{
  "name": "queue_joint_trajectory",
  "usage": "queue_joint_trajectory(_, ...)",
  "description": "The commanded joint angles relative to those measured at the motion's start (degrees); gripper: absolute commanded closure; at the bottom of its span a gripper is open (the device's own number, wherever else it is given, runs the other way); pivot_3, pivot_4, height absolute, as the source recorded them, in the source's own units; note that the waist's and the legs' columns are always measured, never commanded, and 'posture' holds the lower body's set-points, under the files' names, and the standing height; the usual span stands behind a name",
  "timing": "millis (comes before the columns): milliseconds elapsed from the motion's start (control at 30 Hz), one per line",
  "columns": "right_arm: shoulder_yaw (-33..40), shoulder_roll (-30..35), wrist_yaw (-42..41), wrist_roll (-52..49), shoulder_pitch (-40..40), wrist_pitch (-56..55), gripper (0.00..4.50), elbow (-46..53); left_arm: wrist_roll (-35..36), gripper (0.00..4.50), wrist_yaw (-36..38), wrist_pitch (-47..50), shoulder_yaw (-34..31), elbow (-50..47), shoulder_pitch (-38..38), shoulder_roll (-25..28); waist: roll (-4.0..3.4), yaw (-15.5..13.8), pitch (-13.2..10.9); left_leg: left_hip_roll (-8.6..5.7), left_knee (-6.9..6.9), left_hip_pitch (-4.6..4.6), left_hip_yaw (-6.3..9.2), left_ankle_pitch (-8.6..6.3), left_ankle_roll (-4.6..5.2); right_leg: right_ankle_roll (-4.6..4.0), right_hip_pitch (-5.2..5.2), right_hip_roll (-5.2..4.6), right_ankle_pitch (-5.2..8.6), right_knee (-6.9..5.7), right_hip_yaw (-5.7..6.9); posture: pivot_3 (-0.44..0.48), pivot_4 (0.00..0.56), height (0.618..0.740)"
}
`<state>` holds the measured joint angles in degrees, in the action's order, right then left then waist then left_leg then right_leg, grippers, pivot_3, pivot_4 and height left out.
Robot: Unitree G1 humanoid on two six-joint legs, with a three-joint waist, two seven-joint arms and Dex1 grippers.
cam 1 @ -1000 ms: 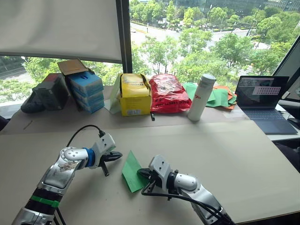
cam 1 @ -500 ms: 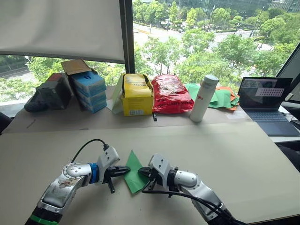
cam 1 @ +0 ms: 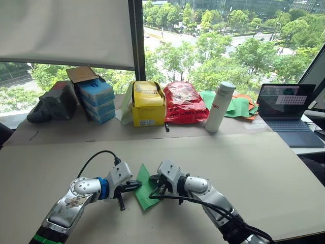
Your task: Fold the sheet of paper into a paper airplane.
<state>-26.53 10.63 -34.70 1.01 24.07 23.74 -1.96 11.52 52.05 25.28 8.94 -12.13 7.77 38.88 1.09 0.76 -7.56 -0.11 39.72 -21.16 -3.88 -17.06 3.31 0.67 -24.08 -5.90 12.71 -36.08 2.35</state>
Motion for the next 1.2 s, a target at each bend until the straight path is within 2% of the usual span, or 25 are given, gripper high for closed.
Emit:
queue_joint_trajectory(33,-0.5,-1.02,0.74,1.58,1.24,0.32,4.5,-5.11,-1.89,4.46,-0.19,1.42,2.11,1.3,-1.65,0.84,-0.03,0.04,0.01,0.0,-0.01,0.0,0.0,0.0,0.0,0.0,0.0,0.0,0.0,0.0,0.0,0.0,0.15,0.74)
queue_joint_trajectory(400,0.38,-7.33,2.81,3.35,10.46,-3.77,4.5,-19.32,-1.96,4.46,-0.79,1.47,1.5,0.13,-2.66,1.84,-0.17,0.58,0.08,0.01,-0.13,0.02,0.0,0.03,-0.07,-0.08,-0.04,-0.02,-0.01,-0.02,-0.01,0.0,0.15,0.74)
queue_joint_trajectory(700,0.55,-8.16,2.12,4.27,11.38,-5.57,4.5,-22.21,-2.05,4.46,-1.42,1.53,1.43,-0.46,-3.05,2.12,-0.48,1.26,0.25,-0.01,-0.25,0.02,0.0,0.03,-0.1,-0.09,-0.05,-0.1,-0.01,-0.01,-0.02,0.0,0.15,0.74)
queue_joint_trajectory(900,2.2,-5.75,-0.87,2.02,9.15,-6.23,4.5,-14.59,-1.96,4.46,-1.41,1.7,1.54,-0.77,-3.38,2.3,-0.56,1.17,0.26,-0.03,-0.35,-0.01,0.0,0.03,-0.1,-0.09,-0.05,-0.17,-0.01,0.02,-0.02,0.0,0.15,0.74)
queue_joint_trajectory(1200,-1.65,1.02,-5.91,2.97,0.78,-1.02,4.5,0.27,-2.16,4.46,-1.2,1.44,1.94,0.43,-2.26,2.04,-0.57,0.39,0.26,-0.04,-0.63,-0.07,-0.02,0.03,-0.09,-0.11,-0.08,-0.19,0.0,0.23,-0.01,0.0,0.15,0.74)
